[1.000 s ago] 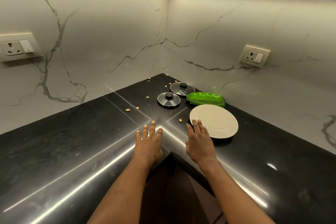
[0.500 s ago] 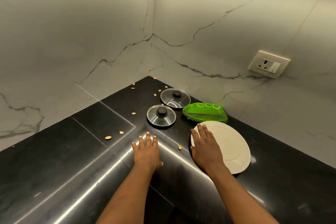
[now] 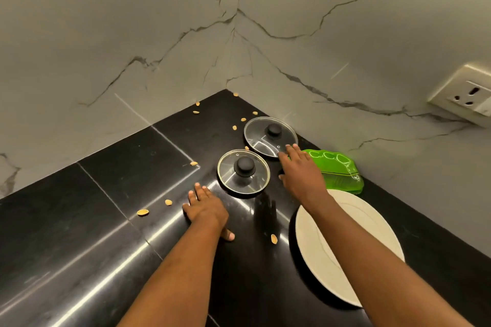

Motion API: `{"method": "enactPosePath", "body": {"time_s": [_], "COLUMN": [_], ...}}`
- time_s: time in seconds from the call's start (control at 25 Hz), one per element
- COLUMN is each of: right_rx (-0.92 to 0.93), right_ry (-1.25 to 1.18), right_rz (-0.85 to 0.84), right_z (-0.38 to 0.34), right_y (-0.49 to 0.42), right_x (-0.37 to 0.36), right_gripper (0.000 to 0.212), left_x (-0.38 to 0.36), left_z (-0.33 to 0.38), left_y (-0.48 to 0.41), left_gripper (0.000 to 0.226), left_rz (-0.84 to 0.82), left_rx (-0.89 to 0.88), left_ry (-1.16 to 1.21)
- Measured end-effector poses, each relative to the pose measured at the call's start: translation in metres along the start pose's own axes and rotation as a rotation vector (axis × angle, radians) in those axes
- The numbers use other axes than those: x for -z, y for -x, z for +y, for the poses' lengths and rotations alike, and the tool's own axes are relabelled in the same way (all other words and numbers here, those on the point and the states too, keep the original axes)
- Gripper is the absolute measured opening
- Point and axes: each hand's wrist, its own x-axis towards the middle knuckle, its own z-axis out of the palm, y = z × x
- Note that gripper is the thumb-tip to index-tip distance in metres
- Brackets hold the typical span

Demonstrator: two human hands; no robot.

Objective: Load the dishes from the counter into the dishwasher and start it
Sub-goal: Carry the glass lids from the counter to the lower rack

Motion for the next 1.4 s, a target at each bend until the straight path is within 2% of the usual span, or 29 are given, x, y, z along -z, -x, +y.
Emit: {"method": "enactPosePath", "body": {"time_s": [0.16,0.36,0.64,0.84,1.08,1.16,1.24,1.32,1.4], "right_rx": [0.084,0.212,0.334,0.412,0.257,0.141,0.016,-0.149,-0.419], "right_ry": [0.045,0.108,0.151,0.21,0.236,0.172,0.092,-0.058,-0.339], "right_rz": [-0.04,-0.117,-0.203,-0.18,0.074,0.146,0.143,0.178,0.259], "right_z": [0.007,0.01,0.021,0.013,0.029,0.036,0.038,0.036,0.038], "right_y": [-0.054,-0.107,-0.138,-0.13,-0.125,-0.12,-0.116,-0.115,-0.116], "right_x": [-0.021,-0.049,-0.055,-0.05,-0.041,-0.041,-0.041,-0.029,-0.01], "right_gripper": [0.05,0.051,0.055,0.039,0.033,0.043,0.055,0.043,0.025], "left_x": [0.004,0.008,0.01,0.007,0.01,0.009,0.008,0.005,0.003], "left_z": [0.013,0.031,0.037,0.034,0.034,0.032,0.03,0.027,0.024], "left_y": [-0.013,-0.035,-0.035,-0.036,-0.034,-0.032,-0.032,-0.037,-0.042], "left_gripper": [0.11,0.081,0.09,0.1,0.125,0.131,0.13,0.127,0.127], "left_rz": [-0.027,-0.04,-0.065,-0.072,-0.104,-0.111,-0.1,-0.071,-0.056], "left_rx": [0.062,0.226,0.247,0.234,0.218,0.192,0.167,0.155,0.131], "left_ry": [-0.035,-0.011,0.011,-0.002,-0.01,-0.045,-0.052,-0.032,-0.034]}}
